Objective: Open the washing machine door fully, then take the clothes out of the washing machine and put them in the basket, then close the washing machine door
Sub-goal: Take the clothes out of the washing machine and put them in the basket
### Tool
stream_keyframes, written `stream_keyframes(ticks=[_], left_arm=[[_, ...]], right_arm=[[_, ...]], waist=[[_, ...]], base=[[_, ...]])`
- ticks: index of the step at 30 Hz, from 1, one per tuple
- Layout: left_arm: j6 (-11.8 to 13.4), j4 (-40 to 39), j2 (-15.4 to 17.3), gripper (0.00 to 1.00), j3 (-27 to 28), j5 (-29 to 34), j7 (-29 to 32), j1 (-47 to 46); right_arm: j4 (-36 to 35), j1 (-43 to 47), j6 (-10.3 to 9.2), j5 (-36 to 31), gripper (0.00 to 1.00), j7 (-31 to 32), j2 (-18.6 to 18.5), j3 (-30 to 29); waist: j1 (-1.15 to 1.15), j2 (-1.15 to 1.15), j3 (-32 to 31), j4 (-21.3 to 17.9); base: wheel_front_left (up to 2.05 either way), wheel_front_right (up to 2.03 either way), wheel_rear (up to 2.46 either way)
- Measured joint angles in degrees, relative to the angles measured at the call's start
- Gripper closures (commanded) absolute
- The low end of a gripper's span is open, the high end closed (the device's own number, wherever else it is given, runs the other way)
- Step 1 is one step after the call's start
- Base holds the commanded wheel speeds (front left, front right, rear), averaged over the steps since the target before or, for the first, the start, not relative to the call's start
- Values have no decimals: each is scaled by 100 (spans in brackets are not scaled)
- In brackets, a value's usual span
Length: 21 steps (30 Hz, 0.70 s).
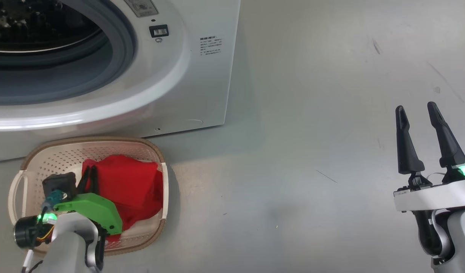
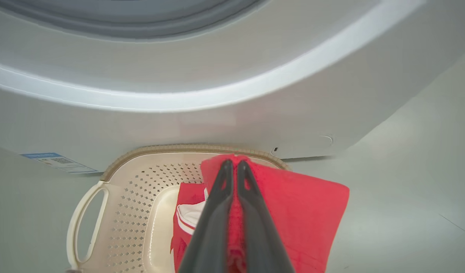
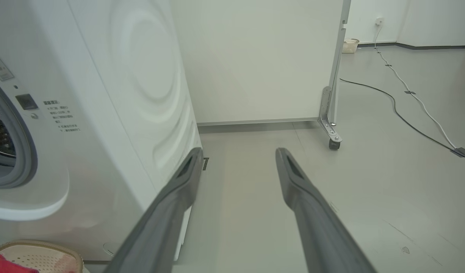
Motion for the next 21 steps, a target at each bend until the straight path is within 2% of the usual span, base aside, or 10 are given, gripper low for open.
stream_keyframes(ticks=[14, 21], left_arm=[[277, 758, -42, 100, 1051, -892, 35, -950], [342, 1235, -45, 100, 1233, -985, -16, -1151]], right_arm=[[-191, -197, 16, 8, 0, 0, -269, -151], [-208, -325, 47, 10, 0, 0, -315, -147]], waist=[[0, 0, 638, -35], [0, 0, 924, -60]], base=[[0, 0, 0], [0, 0, 0]])
